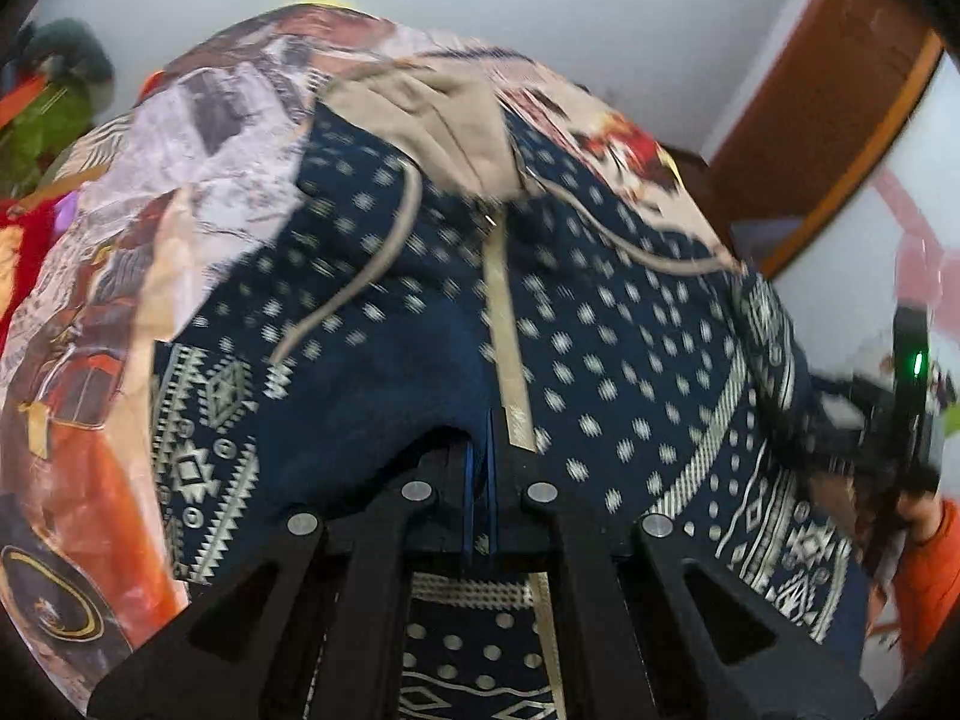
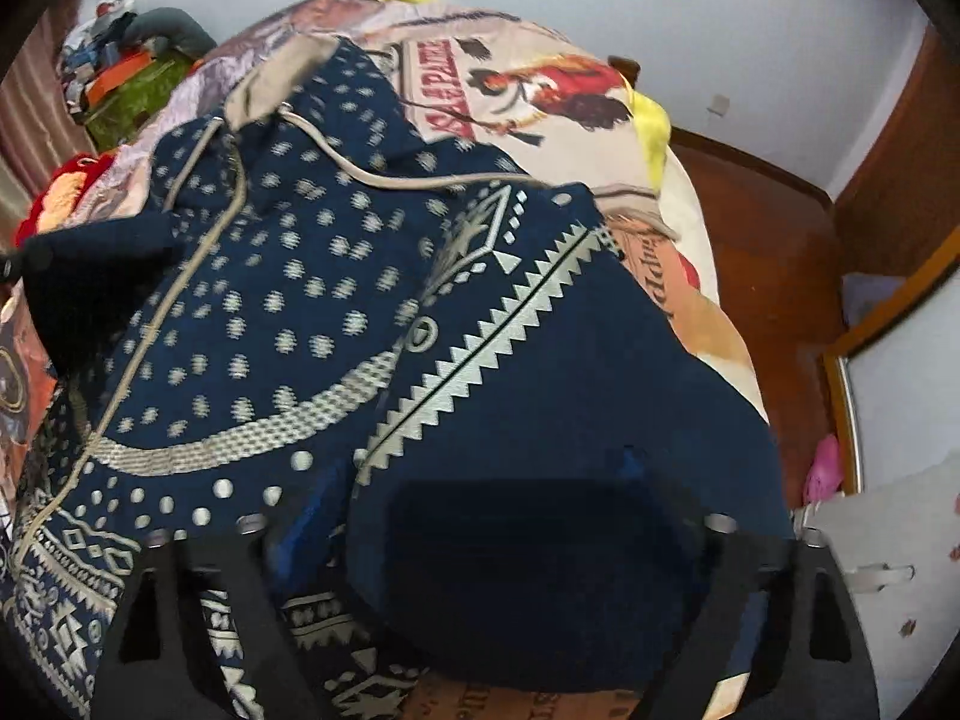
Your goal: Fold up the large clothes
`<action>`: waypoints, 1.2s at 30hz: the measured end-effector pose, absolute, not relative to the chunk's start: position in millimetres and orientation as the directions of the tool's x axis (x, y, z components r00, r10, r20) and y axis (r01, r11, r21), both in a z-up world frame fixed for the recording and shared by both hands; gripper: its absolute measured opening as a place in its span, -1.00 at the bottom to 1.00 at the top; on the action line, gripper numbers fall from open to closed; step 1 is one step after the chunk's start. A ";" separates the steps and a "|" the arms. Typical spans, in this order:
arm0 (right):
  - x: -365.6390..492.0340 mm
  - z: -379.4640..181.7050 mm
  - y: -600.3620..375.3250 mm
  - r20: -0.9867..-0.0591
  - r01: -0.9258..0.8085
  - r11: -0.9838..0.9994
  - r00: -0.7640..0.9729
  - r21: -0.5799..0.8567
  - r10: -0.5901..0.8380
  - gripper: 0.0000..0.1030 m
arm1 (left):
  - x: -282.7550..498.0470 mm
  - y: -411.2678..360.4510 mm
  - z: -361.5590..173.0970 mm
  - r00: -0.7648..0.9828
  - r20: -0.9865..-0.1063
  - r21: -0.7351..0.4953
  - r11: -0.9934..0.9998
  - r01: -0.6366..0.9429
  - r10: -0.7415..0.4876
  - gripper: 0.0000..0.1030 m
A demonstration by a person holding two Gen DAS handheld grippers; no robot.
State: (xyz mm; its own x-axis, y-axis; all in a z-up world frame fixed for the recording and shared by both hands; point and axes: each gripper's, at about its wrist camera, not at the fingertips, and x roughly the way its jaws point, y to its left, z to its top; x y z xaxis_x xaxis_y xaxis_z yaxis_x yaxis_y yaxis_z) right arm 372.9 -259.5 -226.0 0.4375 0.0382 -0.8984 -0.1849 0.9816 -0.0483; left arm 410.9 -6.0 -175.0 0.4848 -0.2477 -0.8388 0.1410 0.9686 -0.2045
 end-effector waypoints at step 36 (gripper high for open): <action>336.3 -100.4 -226.7 -0.775 -0.254 0.967 0.605 0.031 0.184 0.50 | 320.2 49.1 -133.8 0.565 -0.813 -0.072 0.987 0.142 -0.140 0.14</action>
State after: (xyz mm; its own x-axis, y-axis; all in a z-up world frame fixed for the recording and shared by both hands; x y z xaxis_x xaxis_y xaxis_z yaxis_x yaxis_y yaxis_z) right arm 336.3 -226.7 -100.4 0.6047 0.1844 -0.7748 -0.2544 0.9666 0.0315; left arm 320.2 49.1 -133.8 0.5654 -0.1401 -0.8128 0.1416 0.9873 -0.0716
